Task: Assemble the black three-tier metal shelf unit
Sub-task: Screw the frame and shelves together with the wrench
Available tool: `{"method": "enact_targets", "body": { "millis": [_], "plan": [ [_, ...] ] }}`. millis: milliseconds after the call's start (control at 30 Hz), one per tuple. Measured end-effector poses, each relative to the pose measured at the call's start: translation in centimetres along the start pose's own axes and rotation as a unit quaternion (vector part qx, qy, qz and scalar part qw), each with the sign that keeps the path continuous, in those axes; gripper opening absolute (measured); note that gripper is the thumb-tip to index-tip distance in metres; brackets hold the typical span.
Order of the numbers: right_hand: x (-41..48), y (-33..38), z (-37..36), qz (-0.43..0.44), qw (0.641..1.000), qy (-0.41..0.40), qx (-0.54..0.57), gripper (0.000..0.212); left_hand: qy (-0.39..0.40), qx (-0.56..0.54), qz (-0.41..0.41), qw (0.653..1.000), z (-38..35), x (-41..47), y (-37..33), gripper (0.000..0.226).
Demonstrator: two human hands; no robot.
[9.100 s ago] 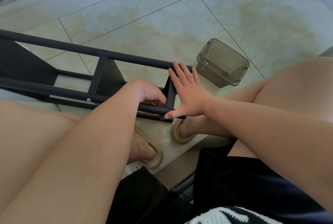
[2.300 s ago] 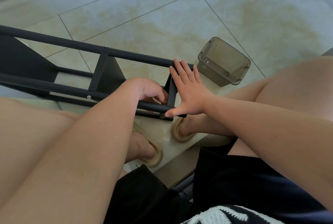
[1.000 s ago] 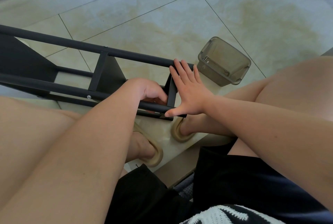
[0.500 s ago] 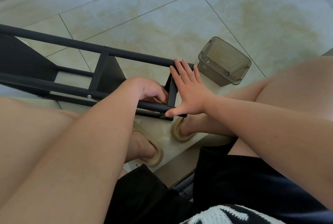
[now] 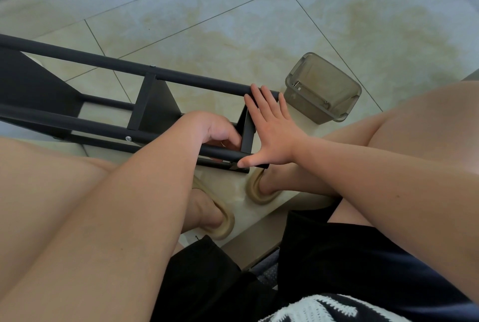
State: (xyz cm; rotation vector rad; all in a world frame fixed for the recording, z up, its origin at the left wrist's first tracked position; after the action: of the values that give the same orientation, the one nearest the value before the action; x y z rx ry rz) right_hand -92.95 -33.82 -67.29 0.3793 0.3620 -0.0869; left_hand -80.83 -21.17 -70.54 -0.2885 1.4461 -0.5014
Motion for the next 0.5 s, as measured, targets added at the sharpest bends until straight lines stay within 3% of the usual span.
{"method": "enact_targets", "body": {
  "millis": [500],
  "plan": [
    [0.03,-0.23,-0.07,0.005,1.000,-0.002,0.005,0.148,-0.015,0.001,-0.024,1.000,-0.18,-0.70,-0.42,0.019]
  ]
}}
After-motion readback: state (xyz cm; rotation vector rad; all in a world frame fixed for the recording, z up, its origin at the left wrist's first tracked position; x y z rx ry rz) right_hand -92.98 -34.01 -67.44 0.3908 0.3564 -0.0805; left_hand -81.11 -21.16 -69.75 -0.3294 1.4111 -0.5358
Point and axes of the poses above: each hand's wrist, its own x-axis towards the middle knuckle, its own z-axis out of the back of the hand, y = z × x, the point moved 1 cm from there along x, towards the middle knuckle, and after that the axes turned 11 degrees about x, right-handed, at the moved point
